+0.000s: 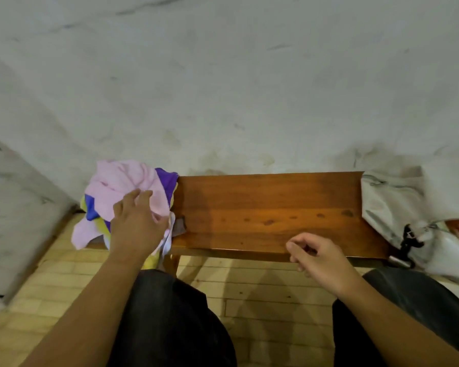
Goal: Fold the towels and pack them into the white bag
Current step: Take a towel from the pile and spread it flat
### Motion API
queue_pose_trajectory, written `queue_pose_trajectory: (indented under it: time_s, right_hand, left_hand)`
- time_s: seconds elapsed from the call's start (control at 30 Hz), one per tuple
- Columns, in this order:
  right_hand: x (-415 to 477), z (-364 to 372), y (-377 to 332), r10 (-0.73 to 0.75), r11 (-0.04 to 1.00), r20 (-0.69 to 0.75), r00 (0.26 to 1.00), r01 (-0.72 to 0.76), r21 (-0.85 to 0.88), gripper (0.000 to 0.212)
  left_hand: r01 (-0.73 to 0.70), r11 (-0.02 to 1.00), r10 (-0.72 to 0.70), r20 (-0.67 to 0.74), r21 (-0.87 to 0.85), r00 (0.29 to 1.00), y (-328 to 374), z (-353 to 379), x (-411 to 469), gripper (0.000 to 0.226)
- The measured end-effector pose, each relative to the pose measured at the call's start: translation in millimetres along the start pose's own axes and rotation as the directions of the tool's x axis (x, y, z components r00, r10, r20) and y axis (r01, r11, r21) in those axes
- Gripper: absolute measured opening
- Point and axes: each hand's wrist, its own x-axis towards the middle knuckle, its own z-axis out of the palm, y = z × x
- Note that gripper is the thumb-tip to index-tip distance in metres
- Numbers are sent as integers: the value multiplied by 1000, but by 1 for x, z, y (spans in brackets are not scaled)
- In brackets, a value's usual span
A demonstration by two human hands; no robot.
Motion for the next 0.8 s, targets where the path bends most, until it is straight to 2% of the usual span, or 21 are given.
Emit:
queue_pose_trajectory:
  time_s: [0.07,0.13,0.23,0.33,0.43,0.5,0.57,0.6,0.63,0.67,0.73,0.77,0.8]
  right_hand:
    - [2,1,-1,17,998,-5,1000,-16,58,13]
    - [4,3,-1,33,996,-9,999,-33,79,13]
    - [5,5,3,38,996,5,999,-39,77,13]
    - [7,3,4,42,996,-10,999,-41,80,14]
    - [7,2,3,41,994,-15,999,-39,102,15]
    - [7,4,1,33,993,-25,999,-30,113,13]
    - [8,5,1,22,990,-32,999,-17,139,17]
    - [8,5,0,27,987,-28,999,-22,161,28]
    - [8,6,0,36,980,-12,999,-33,194,41]
    - [8,7,0,37,972,8,999,-38,233,56]
    - [10,8,2,1,956,14,1000,-5,293,81]
    - [12,9,5,-31,960,-5,1000,31,277,85]
    - [14,9,10,-64,969,-34,997,70,235,82]
  left_hand:
    - [44,993,-47,25,108,999,-22,2,12,62]
    - [11,989,-19,52,147,998,-35,6,21,45]
    - [-29,997,25,53,72,998,-42,4,30,14]
    - [-28,1000,28,5,7,1000,-38,-7,41,14]
    - [-90,975,54,-176,-202,983,-4,-35,47,18]
    - [-164,880,57,-245,-445,968,40,-54,40,19]
    - [-293,759,173,-253,-582,952,90,-64,23,16]
    - [-342,707,271,-209,-619,940,111,-63,12,13]
    - [-367,668,386,-121,-648,915,131,-58,-1,11]
    - [-382,640,509,-5,-667,861,147,-52,-14,10]
    - [-378,605,692,229,-701,684,167,-30,-40,5]
    - [-352,601,731,314,-718,606,170,-16,-51,2]
    - [-321,599,743,361,-733,564,170,-3,-59,3]
